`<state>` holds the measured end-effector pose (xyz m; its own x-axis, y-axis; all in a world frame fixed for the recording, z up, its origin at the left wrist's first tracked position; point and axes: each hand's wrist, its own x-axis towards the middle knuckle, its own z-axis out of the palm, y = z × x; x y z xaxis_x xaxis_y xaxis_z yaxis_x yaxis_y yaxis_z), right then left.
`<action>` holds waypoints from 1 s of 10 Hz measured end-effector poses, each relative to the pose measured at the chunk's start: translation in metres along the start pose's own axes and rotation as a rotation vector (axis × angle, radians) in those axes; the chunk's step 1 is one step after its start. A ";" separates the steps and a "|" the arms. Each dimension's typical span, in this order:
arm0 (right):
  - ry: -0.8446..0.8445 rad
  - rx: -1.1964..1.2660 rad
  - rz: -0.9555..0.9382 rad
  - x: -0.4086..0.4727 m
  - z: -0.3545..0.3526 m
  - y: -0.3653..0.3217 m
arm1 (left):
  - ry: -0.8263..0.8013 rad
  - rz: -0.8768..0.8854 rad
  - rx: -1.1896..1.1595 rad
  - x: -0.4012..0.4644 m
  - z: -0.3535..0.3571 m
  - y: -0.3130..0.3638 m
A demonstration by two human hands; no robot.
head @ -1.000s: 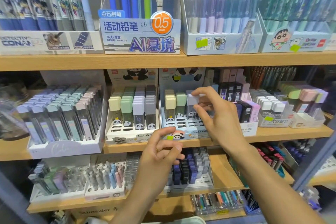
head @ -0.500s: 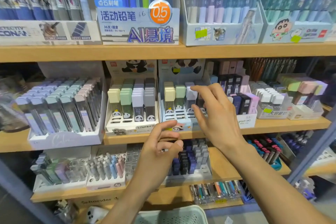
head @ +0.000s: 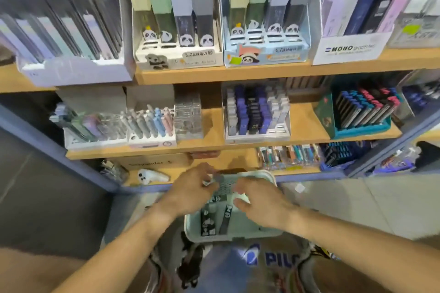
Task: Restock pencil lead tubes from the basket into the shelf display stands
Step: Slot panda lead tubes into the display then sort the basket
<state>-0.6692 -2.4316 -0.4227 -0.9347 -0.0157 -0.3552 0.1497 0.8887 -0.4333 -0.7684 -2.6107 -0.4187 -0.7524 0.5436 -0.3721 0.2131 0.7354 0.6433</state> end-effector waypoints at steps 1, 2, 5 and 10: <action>-0.252 0.115 0.196 0.027 0.046 0.024 | -0.201 -0.202 0.021 0.017 0.038 -0.037; -0.309 0.230 0.407 0.059 0.086 0.046 | -0.235 -0.346 0.040 0.041 0.069 -0.062; -0.196 0.845 0.736 0.122 0.176 0.070 | -0.283 -0.544 -0.032 0.093 0.149 -0.113; -0.274 0.941 0.706 0.170 0.250 0.093 | -0.144 -0.831 -0.268 0.120 0.205 -0.140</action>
<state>-0.7331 -2.4664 -0.7306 -0.4698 0.1411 -0.8714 0.8827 0.0610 -0.4660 -0.7606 -2.5653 -0.6904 -0.5097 -0.0653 -0.8579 -0.5346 0.8053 0.2564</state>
